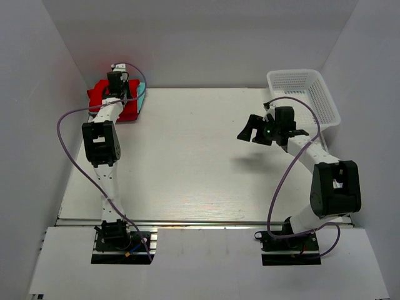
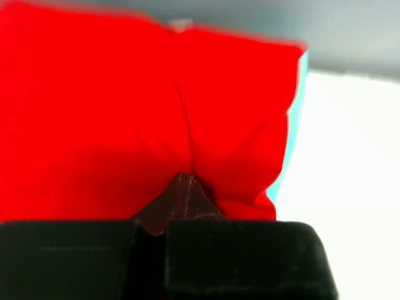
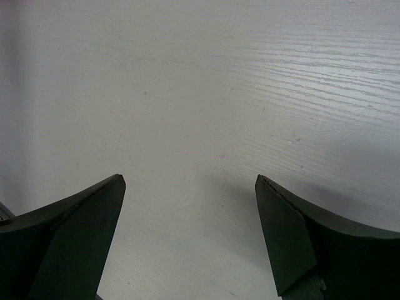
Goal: Fold and stack the t-shirts
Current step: Put the neatly folded tshirt into the corner of the board with the left arm
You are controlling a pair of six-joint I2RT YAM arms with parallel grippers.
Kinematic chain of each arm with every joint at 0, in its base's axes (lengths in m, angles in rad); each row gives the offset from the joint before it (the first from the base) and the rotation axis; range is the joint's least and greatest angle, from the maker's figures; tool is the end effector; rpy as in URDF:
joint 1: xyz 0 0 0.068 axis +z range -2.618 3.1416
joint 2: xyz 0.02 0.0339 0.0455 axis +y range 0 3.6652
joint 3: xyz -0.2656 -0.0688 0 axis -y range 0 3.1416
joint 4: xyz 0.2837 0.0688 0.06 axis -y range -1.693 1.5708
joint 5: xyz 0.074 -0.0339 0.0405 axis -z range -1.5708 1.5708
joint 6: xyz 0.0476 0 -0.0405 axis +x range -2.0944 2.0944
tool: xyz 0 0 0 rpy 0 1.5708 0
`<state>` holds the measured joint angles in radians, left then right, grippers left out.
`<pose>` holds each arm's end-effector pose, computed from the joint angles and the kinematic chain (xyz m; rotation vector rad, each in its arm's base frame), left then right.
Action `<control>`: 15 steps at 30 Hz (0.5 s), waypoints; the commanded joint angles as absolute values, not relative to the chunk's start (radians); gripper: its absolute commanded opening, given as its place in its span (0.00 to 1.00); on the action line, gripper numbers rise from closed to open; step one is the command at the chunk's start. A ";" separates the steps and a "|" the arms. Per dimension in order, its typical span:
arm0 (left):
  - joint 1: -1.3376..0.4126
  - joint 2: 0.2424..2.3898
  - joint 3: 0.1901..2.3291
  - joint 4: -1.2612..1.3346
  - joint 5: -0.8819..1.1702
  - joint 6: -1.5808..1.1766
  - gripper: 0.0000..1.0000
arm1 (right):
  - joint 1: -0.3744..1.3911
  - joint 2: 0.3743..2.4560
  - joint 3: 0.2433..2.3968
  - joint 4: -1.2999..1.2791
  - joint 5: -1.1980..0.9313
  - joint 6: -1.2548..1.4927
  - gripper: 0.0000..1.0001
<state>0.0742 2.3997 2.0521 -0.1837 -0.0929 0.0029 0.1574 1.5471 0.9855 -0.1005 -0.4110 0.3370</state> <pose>0.6056 0.0494 0.1912 -0.1308 2.0988 0.1440 0.3709 0.0781 0.2064 -0.0264 2.2665 0.7253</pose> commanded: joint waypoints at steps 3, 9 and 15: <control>0.074 2.402 1.987 -0.161 -0.023 -0.029 0.00 | 0.158 1.581 1.008 -0.057 -0.439 0.342 0.90; 0.083 2.376 2.003 -0.141 -0.032 -0.051 0.00 | 0.158 1.574 1.011 -0.055 -0.462 0.339 0.90; 0.092 2.246 2.045 -0.132 -0.042 -0.087 0.65 | 0.161 1.470 0.997 -0.038 -0.469 0.318 0.90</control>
